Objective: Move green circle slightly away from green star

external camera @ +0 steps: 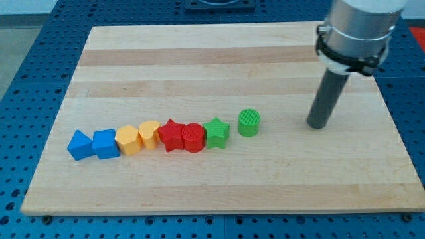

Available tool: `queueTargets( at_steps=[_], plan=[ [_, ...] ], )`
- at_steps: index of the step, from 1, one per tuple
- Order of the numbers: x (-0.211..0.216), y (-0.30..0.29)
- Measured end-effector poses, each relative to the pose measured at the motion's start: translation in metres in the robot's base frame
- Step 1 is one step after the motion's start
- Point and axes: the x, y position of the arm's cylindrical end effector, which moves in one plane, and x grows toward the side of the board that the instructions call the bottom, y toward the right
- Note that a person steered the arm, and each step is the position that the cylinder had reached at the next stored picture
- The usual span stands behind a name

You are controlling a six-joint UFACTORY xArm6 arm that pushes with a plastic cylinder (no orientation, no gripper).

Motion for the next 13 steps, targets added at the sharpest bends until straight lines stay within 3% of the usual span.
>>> queueTargets(
  at_steps=[4, 6, 7, 8, 9, 10, 11, 13],
  plan=[
    [0.006, -0.118],
    [0.008, -0.120],
    [-0.001, -0.091],
    [-0.054, -0.054],
    [-0.092, -0.086],
    [-0.084, -0.177],
    [-0.063, -0.214],
    [-0.033, -0.212]
  ],
)
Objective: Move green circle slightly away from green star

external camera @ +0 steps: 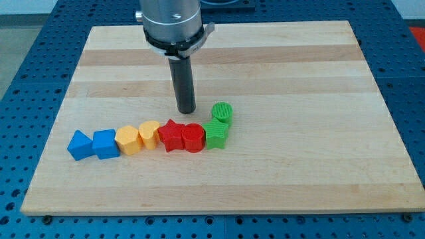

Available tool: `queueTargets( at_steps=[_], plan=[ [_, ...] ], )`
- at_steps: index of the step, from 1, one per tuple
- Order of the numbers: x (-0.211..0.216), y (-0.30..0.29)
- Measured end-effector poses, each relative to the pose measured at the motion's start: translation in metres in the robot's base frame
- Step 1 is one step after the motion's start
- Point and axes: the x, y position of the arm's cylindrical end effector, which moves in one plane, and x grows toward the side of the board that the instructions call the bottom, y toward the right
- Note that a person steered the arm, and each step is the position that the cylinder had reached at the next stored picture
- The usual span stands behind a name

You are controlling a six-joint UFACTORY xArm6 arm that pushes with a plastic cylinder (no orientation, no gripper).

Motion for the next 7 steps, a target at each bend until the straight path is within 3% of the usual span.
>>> queueTargets(
  at_steps=[5, 7],
  plan=[
    [0.010, 0.071],
    [-0.013, 0.076]
  ],
)
